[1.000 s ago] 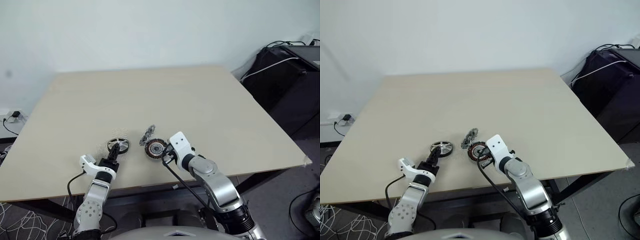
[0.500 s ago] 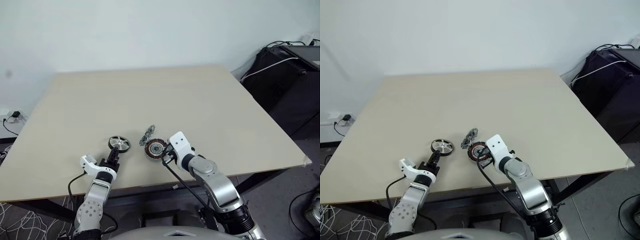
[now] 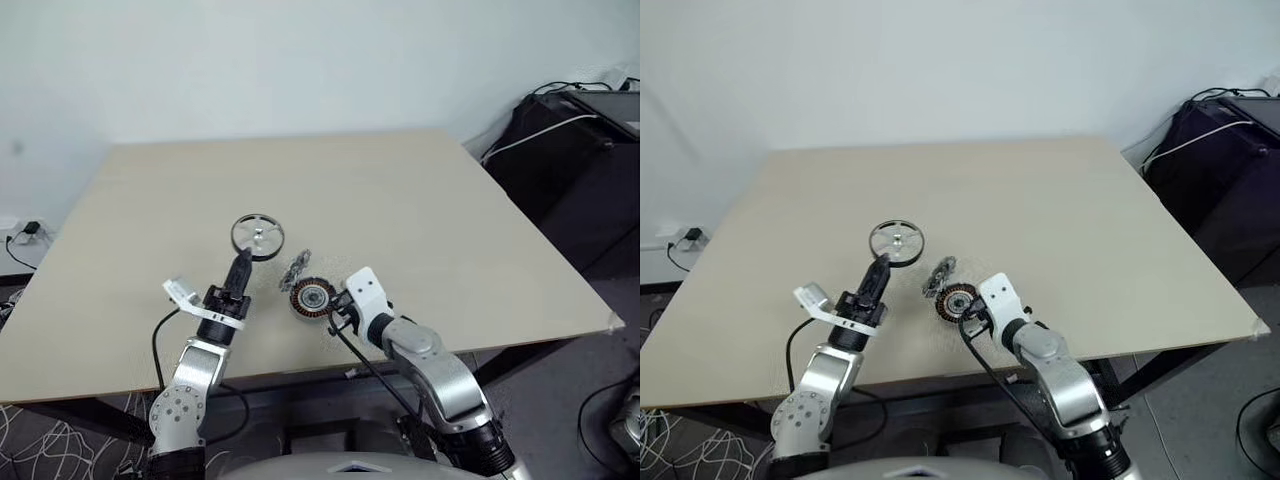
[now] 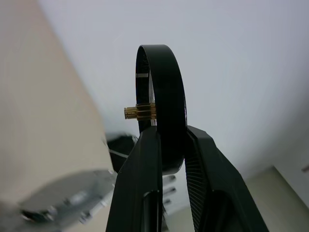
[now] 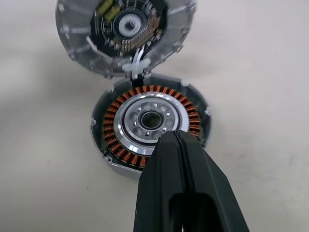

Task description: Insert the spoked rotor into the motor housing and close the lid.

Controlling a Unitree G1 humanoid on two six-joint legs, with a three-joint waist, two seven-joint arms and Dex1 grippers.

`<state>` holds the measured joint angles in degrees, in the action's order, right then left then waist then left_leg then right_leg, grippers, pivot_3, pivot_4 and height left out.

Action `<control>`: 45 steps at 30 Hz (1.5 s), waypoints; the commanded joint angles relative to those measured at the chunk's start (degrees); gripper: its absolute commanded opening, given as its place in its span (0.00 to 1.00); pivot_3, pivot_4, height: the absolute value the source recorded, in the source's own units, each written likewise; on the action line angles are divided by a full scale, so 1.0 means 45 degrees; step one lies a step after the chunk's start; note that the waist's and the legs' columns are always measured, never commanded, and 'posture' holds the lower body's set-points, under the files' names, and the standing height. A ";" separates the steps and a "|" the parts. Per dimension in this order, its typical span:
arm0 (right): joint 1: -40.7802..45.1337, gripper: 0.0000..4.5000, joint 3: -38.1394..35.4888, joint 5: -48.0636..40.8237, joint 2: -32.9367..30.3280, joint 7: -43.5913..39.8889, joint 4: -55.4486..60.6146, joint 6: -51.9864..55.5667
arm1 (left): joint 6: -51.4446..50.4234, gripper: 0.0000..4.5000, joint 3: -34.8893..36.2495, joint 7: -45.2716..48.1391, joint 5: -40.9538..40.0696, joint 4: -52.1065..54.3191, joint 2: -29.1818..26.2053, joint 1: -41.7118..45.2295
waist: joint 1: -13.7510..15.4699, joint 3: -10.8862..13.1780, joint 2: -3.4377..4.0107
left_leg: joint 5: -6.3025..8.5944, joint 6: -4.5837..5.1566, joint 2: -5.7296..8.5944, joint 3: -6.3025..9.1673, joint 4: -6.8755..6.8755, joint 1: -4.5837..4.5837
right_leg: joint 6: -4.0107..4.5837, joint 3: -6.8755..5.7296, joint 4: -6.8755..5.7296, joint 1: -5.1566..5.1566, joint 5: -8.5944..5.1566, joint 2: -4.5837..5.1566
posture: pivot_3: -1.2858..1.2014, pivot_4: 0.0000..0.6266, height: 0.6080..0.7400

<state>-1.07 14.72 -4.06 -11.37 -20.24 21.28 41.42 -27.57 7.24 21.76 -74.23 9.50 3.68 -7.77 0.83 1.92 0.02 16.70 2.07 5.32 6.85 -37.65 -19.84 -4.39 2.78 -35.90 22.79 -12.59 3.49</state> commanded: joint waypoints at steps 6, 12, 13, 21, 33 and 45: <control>-0.1146 0.00 -0.1169 -0.0864 -0.0312 -0.0120 0.1237 -0.0458 | -0.2224 0.08 -0.1033 -0.0185 -0.0702 0.0470 -0.0015 0.0382 | -0.0007 0.0002 0.0001 | -0.0002 0.0008 -0.0001 -0.0001 -0.0002 0.0002 | 0.0011 0.0004 -0.0001 -0.0003 -0.0009 0.0001 | 0.52 0.00 1.00; -0.1297 0.00 -0.1326 -0.1113 -0.0005 0.0060 0.1194 -0.0690 | -0.3516 0.08 -0.1418 -0.0755 -0.0575 0.0208 -0.0366 0.0196 | -0.0010 0.0001 0.0005 | -0.0002 0.0004 -0.0005 -0.0004 -0.0001 0.0006 | 0.0020 0.0009 -0.0005 -0.0002 -0.0014 -0.0002 | 0.52 0.00 1.00; -0.1299 0.00 -0.1293 -0.1110 0.0013 0.0085 0.1179 -0.0708 | -0.3613 0.08 -0.1377 -0.0855 -0.0564 0.0147 -0.0390 0.0174 | -0.0009 0.0001 0.0006 | -0.0002 0.0004 -0.0005 -0.0005 -0.0001 0.0005 | 0.0021 0.0010 -0.0005 -0.0001 -0.0014 -0.0002 | 0.52 0.00 1.00; -0.1097 0.00 -0.1149 -0.1128 0.0057 0.0137 0.1021 -0.0760 | -0.3779 0.08 -0.0855 -0.1592 0.0132 -0.0814 -0.0425 0.0372 | 0.0021 0.0001 0.0007 | 0.0022 -0.0038 -0.0003 -0.0004 0.0000 0.0005 | 0.0030 0.0010 -0.0003 -0.0001 -0.0019 0.0000 | 0.52 0.00 1.00; -0.0968 0.00 -0.1014 -0.1122 -0.0030 0.0156 0.1127 -0.0683 | -0.3649 0.08 -0.0353 -0.0810 0.1218 -0.2422 0.0165 0.1137 | 0.0053 0.0001 0.0006 | 0.0022 -0.0043 -0.0001 -0.0004 0.0001 0.0002 | 0.0016 0.0008 -0.0001 0.0002 -0.0011 0.0002 | 0.52 0.00 1.00; -0.0983 0.00 -0.1063 -0.1080 -0.0101 0.0341 0.1173 -0.0728 | -0.3875 0.08 -0.0026 -0.0936 0.1816 -0.3085 0.0376 0.1510 | 0.0049 0.0002 0.0005 | 0.0024 -0.0044 -0.0001 -0.0004 0.0000 0.0001 | 0.0010 0.0009 -0.0001 0.0003 -0.0008 0.0003 | 0.52 0.00 1.00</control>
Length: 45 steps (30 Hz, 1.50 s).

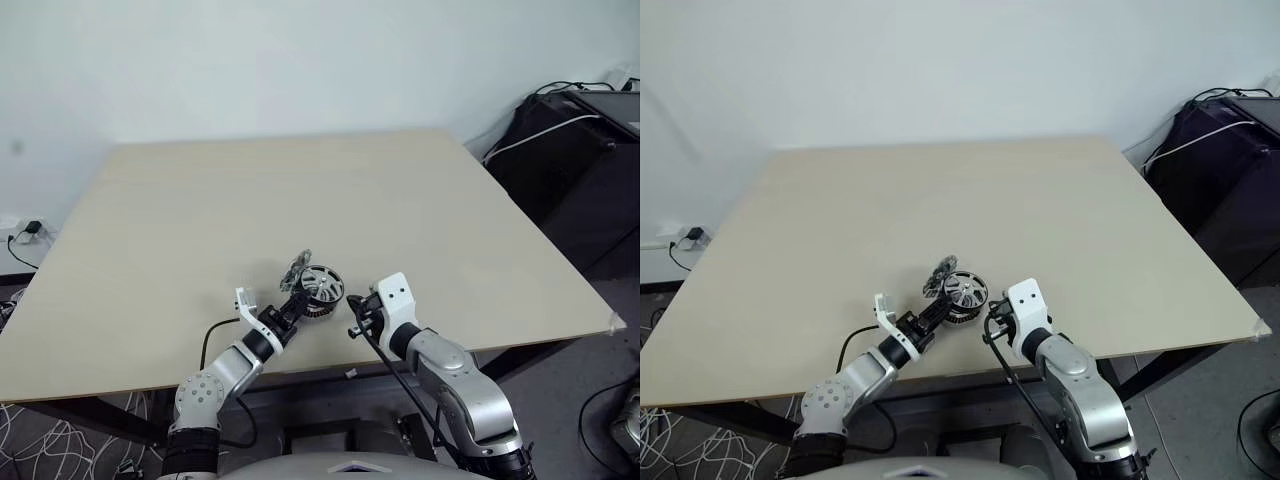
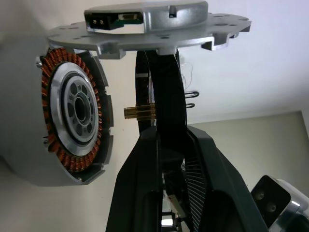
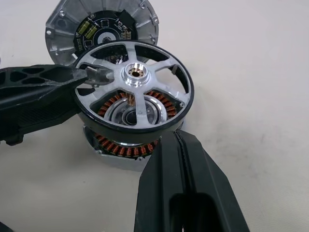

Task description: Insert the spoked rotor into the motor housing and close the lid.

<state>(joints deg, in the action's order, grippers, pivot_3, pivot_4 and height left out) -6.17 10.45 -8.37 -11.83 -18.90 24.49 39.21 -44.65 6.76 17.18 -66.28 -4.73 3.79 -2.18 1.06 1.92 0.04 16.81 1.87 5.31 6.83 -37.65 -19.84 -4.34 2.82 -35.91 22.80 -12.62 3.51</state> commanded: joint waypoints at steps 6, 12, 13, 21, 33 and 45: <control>0.0180 0.00 -0.0100 -0.0118 0.0002 0.0098 0.0425 -0.0265 | -0.0249 0.08 0.0211 -0.0290 0.0301 -0.0091 0.0404 0.0325 | 0.0002 0.0000 0.0000 | 0.0000 0.0000 0.0000 0.0000 0.0000 0.0000 | -0.0002 0.0000 0.0000 0.0000 0.0001 0.0000 | 0.52 0.00 1.00; 0.0233 0.00 -0.0113 -0.0128 -0.0013 0.0104 0.0398 -0.0266 | -0.0505 0.08 0.0323 -0.0428 0.0489 -0.0420 0.0465 0.0490 | 0.0002 0.0000 0.0000 | 0.0000 0.0000 0.0000 0.0001 0.0000 0.0000 | -0.0024 -0.0001 0.0000 -0.0001 0.0014 0.0000 | 0.52 0.00 1.00; 0.0237 0.00 -0.0114 -0.0126 -0.0016 0.0106 0.0399 -0.0262 | -0.0529 0.08 0.0322 -0.0405 0.0527 -0.0466 0.0472 0.0521 | 0.0001 -0.0001 0.0000 | 0.0000 0.0000 0.0000 0.0001 0.0000 0.0001 | -0.0024 -0.0001 0.0000 -0.0001 0.0014 0.0000 | 0.52 0.00 1.00; 0.0193 0.00 -0.0100 -0.0104 -0.0022 0.0157 0.0452 -0.0261 | -0.0592 0.08 0.0346 -0.0277 0.0587 -0.0473 0.0521 0.0571 | 0.0019 -0.0001 0.0000 | 0.0000 -0.0001 0.0001 0.0002 -0.0001 0.0001 | -0.0027 -0.0001 0.0000 -0.0002 0.0016 0.0002 | 0.52 0.00 1.00; 0.0238 0.00 -0.0035 -0.0121 0.0018 0.0126 0.0354 -0.0287 | -0.0498 0.72 0.0521 -0.0183 0.0527 0.0742 0.0361 -0.0037 | -0.0018 -0.0001 0.0001 | 0.0001 -0.0002 -0.0001 0.0001 0.0001 0.0001 | -0.0026 0.0001 -0.0001 0.0001 0.0015 0.0000 | 0.52 0.00 1.00; 0.0743 0.00 0.0118 -0.0097 0.0196 0.0084 0.0038 -0.0443 | -0.0548 0.72 0.0466 0.0059 0.0593 0.2895 -0.0293 -0.1270 | -0.0032 0.0001 0.0000 | 0.0003 -0.0003 -0.0002 -0.0001 0.0003 -0.0001 | 0.0005 0.0001 0.0000 0.0002 -0.0003 0.0002 | 0.52 0.00 1.00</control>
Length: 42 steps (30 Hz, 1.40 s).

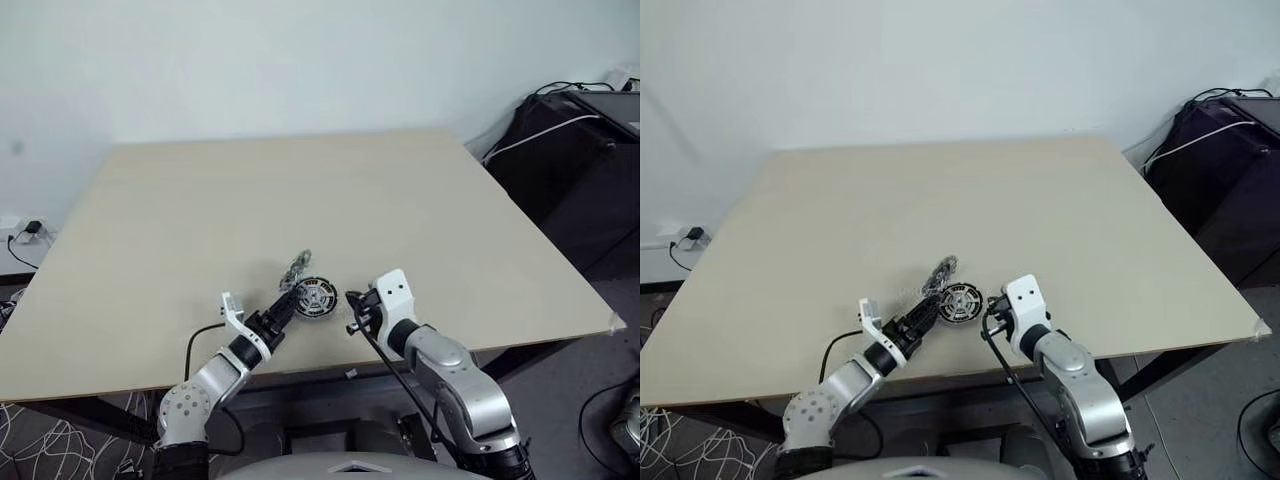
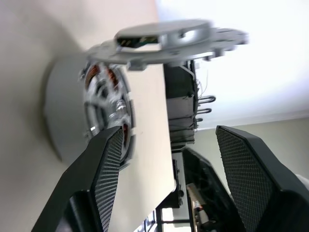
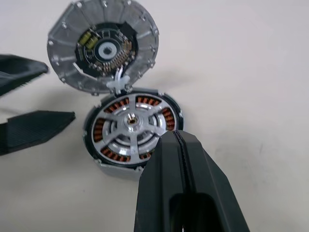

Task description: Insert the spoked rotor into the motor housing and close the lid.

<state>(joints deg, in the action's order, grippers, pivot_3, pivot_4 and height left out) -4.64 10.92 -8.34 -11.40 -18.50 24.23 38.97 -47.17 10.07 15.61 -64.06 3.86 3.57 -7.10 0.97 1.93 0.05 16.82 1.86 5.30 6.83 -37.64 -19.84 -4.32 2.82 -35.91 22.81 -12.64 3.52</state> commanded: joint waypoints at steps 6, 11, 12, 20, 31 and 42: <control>0.0966 0.00 0.0161 0.0029 0.0424 0.0116 -0.0555 -0.0614 | 0.2694 0.72 -0.1711 0.1819 0.3578 0.1789 -0.1460 -0.1020 | -0.0030 0.0003 0.0007 | -0.0002 -0.0005 0.0000 -0.0002 0.0009 0.0003 | 0.0046 0.0000 -0.0001 0.0002 -0.0024 -0.0003 | 0.52 0.00 1.00; 0.1971 0.00 0.0611 0.0412 0.0906 0.0230 -0.2059 -0.0982 | 0.6005 0.72 -0.2606 0.2090 0.6733 0.1348 -0.1609 -0.1372 | -0.0013 0.0006 0.0013 | -0.0003 -0.0007 0.0000 -0.0010 0.0011 0.0007 | 0.0057 0.0006 -0.0003 0.0001 -0.0028 -0.0002 | 0.52 0.00 1.00; 0.2169 0.00 0.0677 0.0447 0.1009 0.0243 -0.2356 -0.1071 | 0.6361 0.72 -0.2720 0.2103 0.7065 0.1256 -0.1575 -0.1406 | -0.0005 0.0007 0.0015 | -0.0004 -0.0008 0.0000 -0.0010 0.0012 0.0008 | 0.0058 0.0006 -0.0003 0.0001 -0.0027 -0.0002 | 0.52 0.00 1.00; 0.3628 0.00 0.1212 0.0748 0.1545 0.0093 -0.4194 -0.1527 | 0.8046 0.30 -0.3401 0.2386 0.8979 0.0871 -0.1908 -0.1532 | -0.0029 0.0008 0.0019 | -0.0002 0.0000 0.0002 -0.0008 0.0022 0.0006 | 0.0042 0.0003 -0.0003 0.0011 -0.0004 -0.0003 | 0.52 0.00 1.00; 0.3920 0.00 0.1762 0.0810 0.1652 -0.0424 -0.5322 -0.1325 | 1.0940 0.00 -0.4574 0.3613 1.1710 0.0188 -0.3592 -0.1424 | -0.0049 0.0012 0.0040 | -0.0033 0.0051 0.0002 -0.0007 0.0047 0.0012 | 0.0066 -0.0001 -0.0005 0.0020 0.0045 -0.0007 | 0.52 0.00 1.00; 0.3970 0.00 0.1912 0.1206 0.1045 -0.0636 -0.5077 -0.0881 | 1.1720 0.00 -0.4943 0.4032 1.2121 -0.0328 -0.3767 -0.1198 | -0.0040 -0.0036 0.0107 | -0.0037 0.0058 0.0002 -0.0006 0.0051 0.0042 | 0.0033 -0.0002 -0.0011 -0.0003 0.0031 -0.0004 | 0.52 0.00 1.00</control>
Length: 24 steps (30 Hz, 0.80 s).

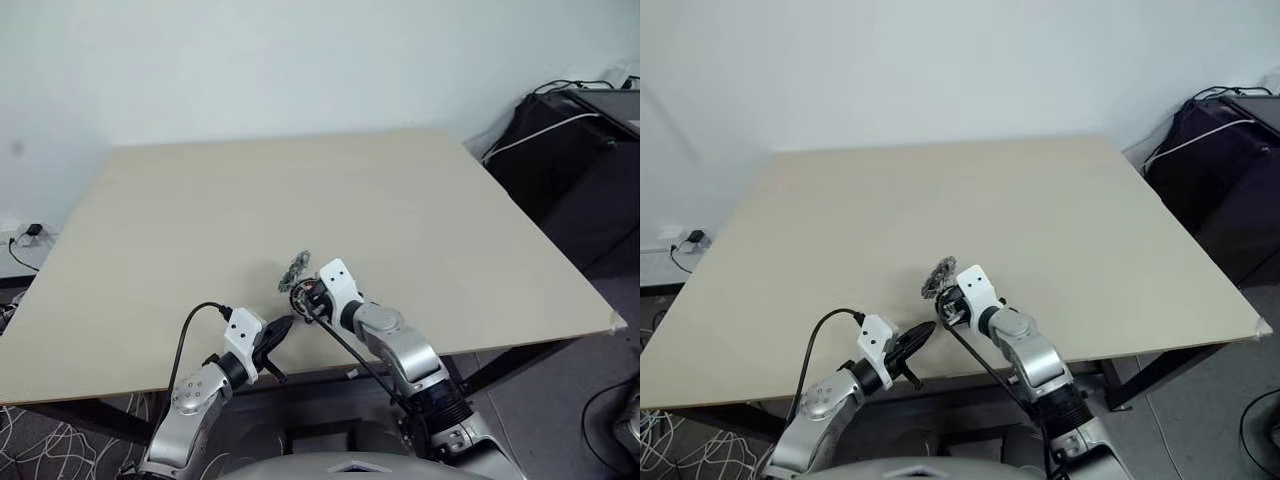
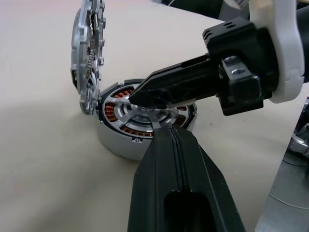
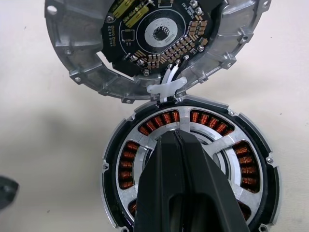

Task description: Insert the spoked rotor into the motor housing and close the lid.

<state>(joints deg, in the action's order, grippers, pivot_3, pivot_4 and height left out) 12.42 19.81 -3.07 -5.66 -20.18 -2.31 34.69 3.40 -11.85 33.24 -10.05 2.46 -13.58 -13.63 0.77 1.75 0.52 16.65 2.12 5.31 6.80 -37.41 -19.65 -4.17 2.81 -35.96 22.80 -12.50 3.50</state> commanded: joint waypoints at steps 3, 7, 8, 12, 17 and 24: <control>0.0671 0.00 0.0297 0.0210 -0.1048 -0.1069 0.1824 0.0059 | 0.1015 0.00 -0.0018 0.0279 0.0159 -0.0774 0.0083 0.0348 | -0.0005 0.0008 0.0013 | -0.0002 0.0002 0.0001 -0.0002 -0.0003 -0.0004 | -0.0034 0.0001 0.0000 0.0003 -0.0013 0.0001 | 0.52 0.00 1.00; 0.1619 0.00 0.1451 0.0997 -0.2789 -0.2574 0.2547 0.0046 | 0.2189 0.00 0.0153 0.0735 0.0127 -0.2776 0.0173 0.0792 | -0.0040 0.0006 0.0014 | -0.0004 0.0002 -0.0006 -0.0001 -0.0003 -0.0004 | -0.0035 -0.0002 0.0001 0.0008 -0.0012 -0.0003 | 0.52 0.00 1.00; 0.1958 0.00 0.1860 0.1352 -0.3321 -0.3018 0.2543 -0.0009 | 0.2589 0.00 0.0241 0.0906 0.0100 -0.3525 0.0209 0.1006 | -0.0021 0.0006 0.0018 | -0.0004 0.0003 -0.0006 -0.0001 -0.0003 -0.0004 | -0.0034 -0.0006 0.0003 0.0006 -0.0011 -0.0002 | 0.52 0.00 1.00; 0.2863 0.21 0.2886 0.2014 -0.4489 -0.4276 0.2323 -0.0166 | 0.4226 0.00 0.0601 0.1442 0.0032 -0.6300 0.0351 0.1818 | 0.0046 -0.0014 -0.0009 | -0.0007 0.0006 -0.0002 0.0010 -0.0016 -0.0008 | -0.0036 -0.0023 0.0006 0.0000 -0.0010 0.0002 | 0.52 0.00 1.00; 0.3705 0.58 0.3887 0.2846 -0.5308 -0.5715 0.2050 -0.0615 | 0.5521 0.00 0.0985 0.1988 -0.0130 -0.8608 0.0561 0.2551 | 0.0157 -0.0039 0.0020 | -0.0009 0.0004 0.0001 0.0014 -0.0027 -0.0004 | -0.0005 -0.0027 0.0006 -0.0015 0.0026 0.0012 | 0.52 0.00 1.00; 0.5094 0.63 0.4931 0.3644 -0.6303 -0.8270 0.2030 -0.1793 | 0.6750 0.00 0.1439 0.2586 -0.0263 -1.1142 0.0915 0.3583 | 0.0198 -0.0093 0.0088 | -0.0025 -0.0003 -0.0002 0.0012 -0.0103 0.0022 | -0.0062 -0.0052 0.0002 -0.0073 0.0046 0.0022 | 0.52 0.00 1.00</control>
<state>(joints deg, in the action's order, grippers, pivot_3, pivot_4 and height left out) 33.29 42.06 12.66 -33.78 -54.87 5.81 28.59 34.11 -7.41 45.06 -10.89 -42.88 -9.09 1.87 1.67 1.34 0.91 16.53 2.08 5.29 6.86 -37.87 -19.54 -4.49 2.55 -35.95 22.46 -12.27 3.60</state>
